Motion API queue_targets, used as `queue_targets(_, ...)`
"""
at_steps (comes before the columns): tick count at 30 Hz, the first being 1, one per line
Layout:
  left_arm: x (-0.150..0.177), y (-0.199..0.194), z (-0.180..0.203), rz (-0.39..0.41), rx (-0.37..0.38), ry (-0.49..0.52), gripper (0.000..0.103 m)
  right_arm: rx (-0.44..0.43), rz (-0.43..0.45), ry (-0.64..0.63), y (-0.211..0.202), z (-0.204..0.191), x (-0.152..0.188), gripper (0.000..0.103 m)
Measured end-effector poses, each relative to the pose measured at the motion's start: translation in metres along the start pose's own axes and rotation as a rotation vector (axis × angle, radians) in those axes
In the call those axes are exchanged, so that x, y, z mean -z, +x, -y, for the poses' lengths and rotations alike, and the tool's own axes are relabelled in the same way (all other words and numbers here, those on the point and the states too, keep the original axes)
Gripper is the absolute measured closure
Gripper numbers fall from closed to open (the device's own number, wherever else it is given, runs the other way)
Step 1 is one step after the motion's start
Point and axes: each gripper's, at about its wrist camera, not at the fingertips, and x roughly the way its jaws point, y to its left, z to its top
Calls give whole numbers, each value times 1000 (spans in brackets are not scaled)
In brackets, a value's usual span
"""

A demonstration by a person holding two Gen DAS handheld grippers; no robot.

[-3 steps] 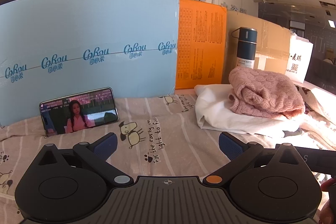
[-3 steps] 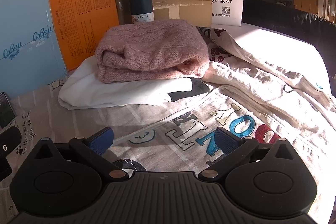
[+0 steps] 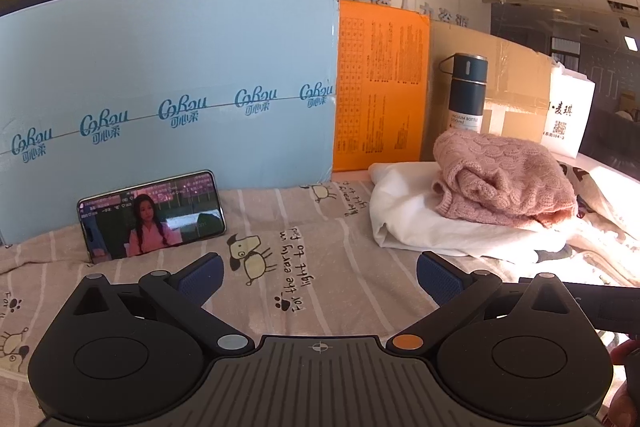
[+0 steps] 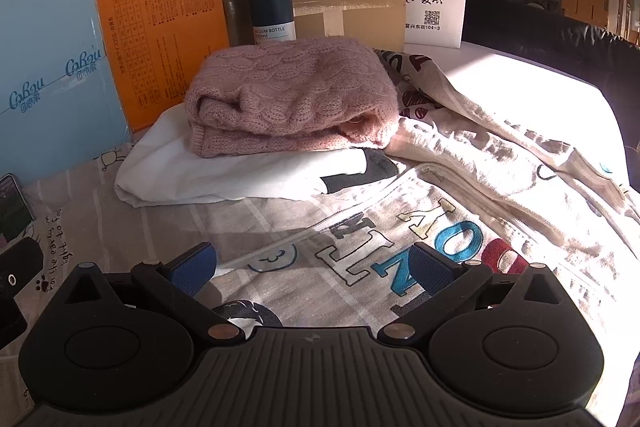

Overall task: Fold clothes
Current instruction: 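Move both tools over the bed toward the folded brown jacket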

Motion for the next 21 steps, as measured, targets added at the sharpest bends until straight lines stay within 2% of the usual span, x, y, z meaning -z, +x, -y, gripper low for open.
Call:
queue_targets(5, -6, -11, 4, 5, -5, -16, 0, -26, 12, -52, -10, -7, -1, 0)
queue_targets(11, -11, -17, 2, 19, -9, -42, 0, -27, -40, -90, -17, -15, -8, 0)
queue_targets(21, -17, -19, -7, -38, -17, -104, 0, -49, -78, -103, -24, -21, -15, 0)
